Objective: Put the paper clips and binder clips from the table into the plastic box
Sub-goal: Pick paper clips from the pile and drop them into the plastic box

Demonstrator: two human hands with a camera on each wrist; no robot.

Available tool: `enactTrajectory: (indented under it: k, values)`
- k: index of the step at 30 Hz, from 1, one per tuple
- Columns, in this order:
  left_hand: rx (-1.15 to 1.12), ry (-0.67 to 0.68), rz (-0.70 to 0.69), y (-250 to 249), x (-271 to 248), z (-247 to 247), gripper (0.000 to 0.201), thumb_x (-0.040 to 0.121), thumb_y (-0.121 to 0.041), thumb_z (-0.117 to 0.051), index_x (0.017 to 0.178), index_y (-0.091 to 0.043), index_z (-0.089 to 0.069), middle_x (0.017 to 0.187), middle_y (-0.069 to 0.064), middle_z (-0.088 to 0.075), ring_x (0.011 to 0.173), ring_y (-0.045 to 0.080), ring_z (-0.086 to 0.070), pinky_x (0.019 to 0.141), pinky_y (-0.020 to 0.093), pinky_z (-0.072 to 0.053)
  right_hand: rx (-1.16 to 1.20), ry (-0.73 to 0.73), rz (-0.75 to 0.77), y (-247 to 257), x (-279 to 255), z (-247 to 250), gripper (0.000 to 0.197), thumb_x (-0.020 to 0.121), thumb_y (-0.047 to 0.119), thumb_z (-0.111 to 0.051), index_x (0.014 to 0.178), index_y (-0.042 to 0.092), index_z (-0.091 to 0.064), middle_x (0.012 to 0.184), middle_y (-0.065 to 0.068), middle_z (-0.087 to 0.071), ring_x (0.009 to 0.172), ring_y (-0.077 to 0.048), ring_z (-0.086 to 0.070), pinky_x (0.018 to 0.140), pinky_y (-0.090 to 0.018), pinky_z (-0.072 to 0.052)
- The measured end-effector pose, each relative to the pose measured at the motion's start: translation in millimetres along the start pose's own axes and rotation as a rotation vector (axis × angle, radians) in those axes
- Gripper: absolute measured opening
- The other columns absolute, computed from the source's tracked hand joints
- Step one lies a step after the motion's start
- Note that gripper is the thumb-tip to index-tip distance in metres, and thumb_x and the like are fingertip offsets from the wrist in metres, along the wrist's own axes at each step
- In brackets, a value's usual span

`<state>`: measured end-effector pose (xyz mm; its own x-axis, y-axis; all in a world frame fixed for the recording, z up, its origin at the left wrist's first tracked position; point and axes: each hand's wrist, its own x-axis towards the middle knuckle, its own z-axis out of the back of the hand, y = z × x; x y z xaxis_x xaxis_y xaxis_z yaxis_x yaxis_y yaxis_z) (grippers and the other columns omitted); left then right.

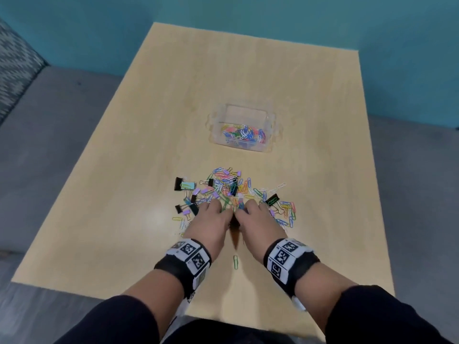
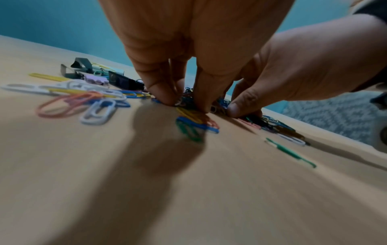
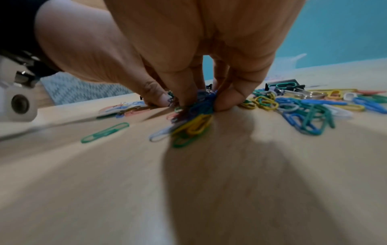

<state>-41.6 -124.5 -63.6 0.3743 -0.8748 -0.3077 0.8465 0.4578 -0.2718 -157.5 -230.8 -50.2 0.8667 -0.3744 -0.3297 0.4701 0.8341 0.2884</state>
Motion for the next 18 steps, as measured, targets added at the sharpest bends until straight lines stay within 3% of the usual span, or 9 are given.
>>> enactTrajectory:
  k: [4, 7, 9, 11, 14, 18]
  values:
    - [-0.016, 0.039, -0.087, 9, 3, 7, 0.032, 0.071, 0.0, -0.058, 0.097, -0.018, -0.051, 0.094, 0.003, -0.042, 0.081, 0.023, -0.043, 0.064, 0.032, -0.036, 0.011, 0.028, -0.008, 0, -2, 1, 0.029, 0.075, -0.004, -0.053, 0.098, 0.014, -0.047, 0.105, -0.009, -0.041, 0.09, -0.028, -0.043, 0.06, -0.036, -0.034]
    - [-0.058, 0.057, -0.097, 15, 4, 9, 0.029, 0.068, 0.004, -0.06, 0.088, -0.016, -0.053, 0.081, -0.001, -0.035, 0.068, 0.019, -0.035, 0.055, 0.03, -0.029, 0.049, 0.038, -0.042, 0, -1, -3, 0.028, 0.074, -0.004, -0.054, 0.089, 0.016, -0.044, 0.095, -0.007, -0.041, 0.073, -0.026, -0.041, 0.054, -0.037, -0.034]
    - [-0.109, 0.055, -0.088, 18, 4, 14, 0.022, 0.07, 0.003, -0.063, 0.082, -0.014, -0.057, 0.077, -0.001, -0.04, 0.063, 0.021, -0.042, 0.051, 0.03, -0.032, 0.068, 0.043, -0.076, 0, -1, -4, 0.026, 0.078, -0.003, -0.058, 0.086, 0.018, -0.044, 0.091, -0.004, -0.041, 0.064, -0.022, -0.037, 0.052, -0.035, -0.034]
    - [-0.186, 0.038, -0.051, 19, 4, 19, 0.01, 0.083, -0.007, -0.058, 0.09, -0.014, -0.062, 0.085, 0.002, -0.05, 0.073, 0.024, -0.054, 0.058, 0.033, -0.042, 0.098, 0.035, -0.132, 0, -2, -1, 0.017, 0.086, 0.004, -0.057, 0.088, 0.017, -0.045, 0.089, -0.001, -0.038, 0.063, -0.023, -0.04, 0.053, -0.034, -0.036]
    - [-0.304, 0.065, 0.004, 20, 2, 31, 0.018, 0.093, -0.019, -0.05, 0.103, -0.017, -0.064, 0.099, 0.001, -0.058, 0.091, 0.022, -0.057, 0.077, 0.034, -0.047, 0.19, 0.026, -0.208, 2, -5, 8, 0.004, 0.094, 0.016, -0.05, 0.093, 0.014, -0.047, 0.09, 0.001, -0.037, 0.072, -0.027, -0.049, 0.059, -0.036, -0.039]
    - [-0.442, 0.049, 0.042, 23, 0, 44, 0.016, 0.091, -0.02, -0.054, 0.101, -0.021, -0.066, 0.097, -0.004, -0.062, 0.089, 0.014, -0.057, 0.08, 0.031, -0.046, 0.287, 0.014, -0.226, -2, -6, 21, 0.01, 0.095, 0.024, -0.052, 0.099, 0.014, -0.054, 0.096, -0.001, -0.049, 0.08, -0.023, -0.053, 0.068, -0.035, -0.044]
